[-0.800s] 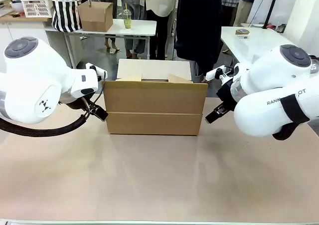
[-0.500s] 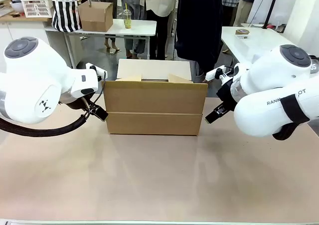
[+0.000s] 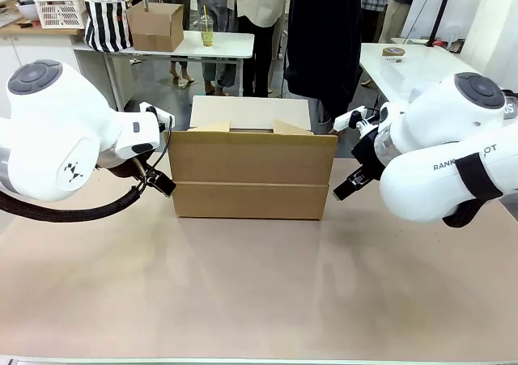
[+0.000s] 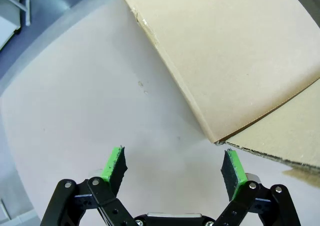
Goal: Pack the gift set into the box.
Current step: Place both hands on the side flaps of the Package Box and spread them outward.
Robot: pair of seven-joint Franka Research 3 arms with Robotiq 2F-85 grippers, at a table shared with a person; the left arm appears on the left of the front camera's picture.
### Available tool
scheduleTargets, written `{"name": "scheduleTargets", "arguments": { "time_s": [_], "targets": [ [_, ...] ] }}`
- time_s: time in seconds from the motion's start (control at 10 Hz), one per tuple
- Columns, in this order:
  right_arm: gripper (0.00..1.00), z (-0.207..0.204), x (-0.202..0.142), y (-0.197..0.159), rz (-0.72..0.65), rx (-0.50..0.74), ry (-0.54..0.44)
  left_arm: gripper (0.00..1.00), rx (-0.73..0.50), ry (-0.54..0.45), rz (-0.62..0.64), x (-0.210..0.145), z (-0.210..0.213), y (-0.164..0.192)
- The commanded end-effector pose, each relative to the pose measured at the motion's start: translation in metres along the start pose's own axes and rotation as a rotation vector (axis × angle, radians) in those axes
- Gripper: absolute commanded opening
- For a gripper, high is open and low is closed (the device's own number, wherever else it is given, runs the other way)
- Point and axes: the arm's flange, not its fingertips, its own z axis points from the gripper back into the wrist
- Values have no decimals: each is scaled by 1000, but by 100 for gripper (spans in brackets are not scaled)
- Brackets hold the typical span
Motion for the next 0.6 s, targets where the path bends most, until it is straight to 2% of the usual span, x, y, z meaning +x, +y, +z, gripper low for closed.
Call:
{"name": "scheduleTargets", "arguments": {
  "time_s": [0.0,0.1,0.2,0.3,0.4,0.5],
  "targets": [
    [100,13,-16,-5,-38,19,44,100,-65,52,0,0,0,-3],
    [100,29,-24,-8,-37,114,117,100,-119,157,33,-2,5,-5],
    [100,50,-32,-10,-43,178,245,100,-185,240,23,-9,19,-8],
    [100,76,-37,-7,-17,152,229,100,-246,193,47,-16,39,-10],
    [100,109,-38,0,16,242,11,100,-281,95,35,-26,65,-15],
    [100,127,-39,0,-88,296,-100,100,-345,-51,8,-36,87,-18]
  ]
}}
